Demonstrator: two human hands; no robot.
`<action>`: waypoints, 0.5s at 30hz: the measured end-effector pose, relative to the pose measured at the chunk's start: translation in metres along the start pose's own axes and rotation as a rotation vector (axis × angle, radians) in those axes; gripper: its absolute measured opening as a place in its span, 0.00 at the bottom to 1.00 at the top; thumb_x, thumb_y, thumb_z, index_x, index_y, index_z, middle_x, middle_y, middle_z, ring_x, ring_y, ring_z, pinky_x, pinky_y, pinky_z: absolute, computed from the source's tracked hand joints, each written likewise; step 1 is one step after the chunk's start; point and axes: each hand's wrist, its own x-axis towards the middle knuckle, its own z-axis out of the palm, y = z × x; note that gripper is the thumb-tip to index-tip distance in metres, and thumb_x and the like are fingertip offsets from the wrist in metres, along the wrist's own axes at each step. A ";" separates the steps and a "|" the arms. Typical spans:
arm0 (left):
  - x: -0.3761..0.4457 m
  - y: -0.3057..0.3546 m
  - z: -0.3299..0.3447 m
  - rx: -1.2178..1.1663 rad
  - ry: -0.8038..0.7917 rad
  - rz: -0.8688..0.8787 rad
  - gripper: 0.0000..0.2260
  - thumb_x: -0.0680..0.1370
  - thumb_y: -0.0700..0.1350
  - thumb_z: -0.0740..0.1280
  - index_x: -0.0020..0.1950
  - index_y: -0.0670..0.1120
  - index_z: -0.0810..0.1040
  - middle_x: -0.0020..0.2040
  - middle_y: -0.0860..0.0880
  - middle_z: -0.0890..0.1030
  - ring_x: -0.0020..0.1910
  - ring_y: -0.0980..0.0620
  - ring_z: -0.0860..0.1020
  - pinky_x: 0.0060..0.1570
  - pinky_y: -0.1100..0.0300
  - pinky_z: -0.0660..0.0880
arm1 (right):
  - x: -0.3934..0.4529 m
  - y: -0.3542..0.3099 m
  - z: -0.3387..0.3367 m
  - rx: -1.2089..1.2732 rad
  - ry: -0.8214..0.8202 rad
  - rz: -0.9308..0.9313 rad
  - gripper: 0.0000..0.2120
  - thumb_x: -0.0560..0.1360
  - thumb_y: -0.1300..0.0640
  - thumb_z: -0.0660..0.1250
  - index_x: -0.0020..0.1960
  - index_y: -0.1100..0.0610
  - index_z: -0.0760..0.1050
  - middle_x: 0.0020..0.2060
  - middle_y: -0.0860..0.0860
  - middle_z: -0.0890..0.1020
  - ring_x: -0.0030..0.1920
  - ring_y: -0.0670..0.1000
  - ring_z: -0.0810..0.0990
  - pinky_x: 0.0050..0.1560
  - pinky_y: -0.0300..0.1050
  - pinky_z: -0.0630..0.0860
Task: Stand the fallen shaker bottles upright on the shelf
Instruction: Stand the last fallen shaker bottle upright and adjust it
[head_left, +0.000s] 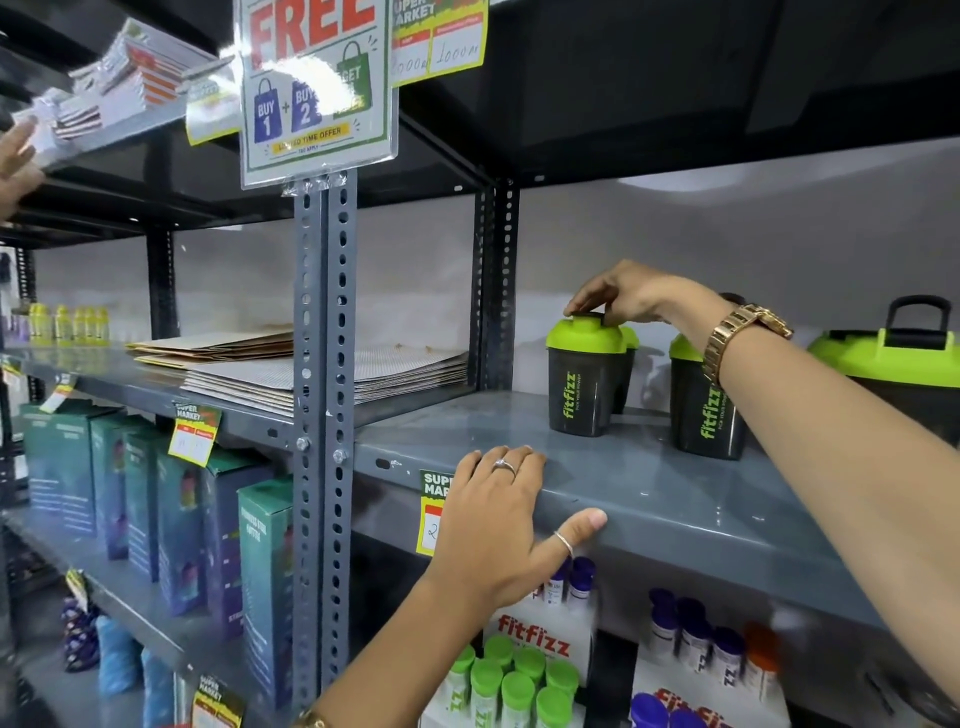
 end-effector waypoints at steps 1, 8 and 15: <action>0.000 0.000 0.000 -0.002 -0.002 -0.002 0.30 0.73 0.67 0.51 0.53 0.43 0.76 0.53 0.45 0.80 0.54 0.45 0.75 0.55 0.56 0.59 | -0.001 0.001 0.001 0.020 0.009 0.003 0.24 0.71 0.79 0.60 0.60 0.60 0.78 0.61 0.55 0.79 0.65 0.54 0.75 0.68 0.52 0.70; 0.001 -0.001 -0.001 -0.007 -0.015 -0.002 0.34 0.72 0.69 0.47 0.54 0.43 0.76 0.54 0.46 0.80 0.54 0.46 0.75 0.56 0.56 0.61 | -0.018 0.005 0.011 0.183 0.271 -0.039 0.31 0.72 0.79 0.55 0.67 0.54 0.72 0.66 0.53 0.74 0.52 0.51 0.75 0.47 0.43 0.71; 0.024 0.009 -0.008 -0.006 -0.034 -0.143 0.32 0.73 0.68 0.48 0.44 0.42 0.77 0.44 0.44 0.80 0.46 0.44 0.76 0.43 0.54 0.68 | -0.068 0.015 0.014 0.128 0.755 -0.054 0.20 0.69 0.71 0.60 0.59 0.59 0.77 0.57 0.56 0.80 0.61 0.56 0.75 0.59 0.44 0.70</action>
